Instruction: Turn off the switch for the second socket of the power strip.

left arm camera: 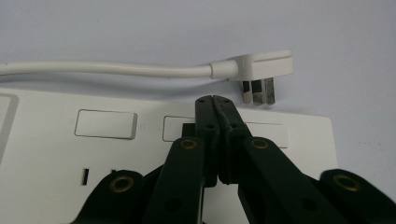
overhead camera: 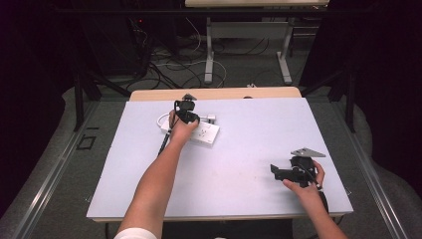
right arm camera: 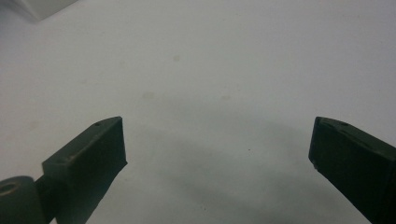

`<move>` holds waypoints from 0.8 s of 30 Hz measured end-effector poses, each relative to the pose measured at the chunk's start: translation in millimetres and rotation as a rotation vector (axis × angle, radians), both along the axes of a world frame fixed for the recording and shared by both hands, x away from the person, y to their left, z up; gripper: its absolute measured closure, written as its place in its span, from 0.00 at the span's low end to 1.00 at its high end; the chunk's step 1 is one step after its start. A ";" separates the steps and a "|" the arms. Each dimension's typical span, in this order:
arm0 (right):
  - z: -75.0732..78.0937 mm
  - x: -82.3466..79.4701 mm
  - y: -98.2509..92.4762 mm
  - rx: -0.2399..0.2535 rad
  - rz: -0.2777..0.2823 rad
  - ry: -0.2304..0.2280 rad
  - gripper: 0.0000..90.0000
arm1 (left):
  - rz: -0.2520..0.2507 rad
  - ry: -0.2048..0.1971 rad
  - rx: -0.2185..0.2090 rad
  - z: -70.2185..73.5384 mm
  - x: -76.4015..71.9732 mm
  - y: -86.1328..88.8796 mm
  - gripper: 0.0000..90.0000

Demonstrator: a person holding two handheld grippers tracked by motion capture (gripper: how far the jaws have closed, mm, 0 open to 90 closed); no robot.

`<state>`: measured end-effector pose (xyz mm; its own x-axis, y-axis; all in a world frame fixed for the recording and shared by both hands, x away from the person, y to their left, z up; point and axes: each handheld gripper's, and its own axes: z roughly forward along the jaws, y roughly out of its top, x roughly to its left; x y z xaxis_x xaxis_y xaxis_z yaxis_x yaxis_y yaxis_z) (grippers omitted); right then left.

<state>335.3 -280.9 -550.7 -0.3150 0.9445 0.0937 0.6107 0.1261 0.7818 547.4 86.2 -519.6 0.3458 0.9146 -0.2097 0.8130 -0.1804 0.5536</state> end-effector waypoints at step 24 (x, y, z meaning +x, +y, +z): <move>0.1 0.8 -0.1 0.002 0.004 0.000 0.04 | -0.026 -0.007 0.025 -0.8 -1.3 -6.3 0.96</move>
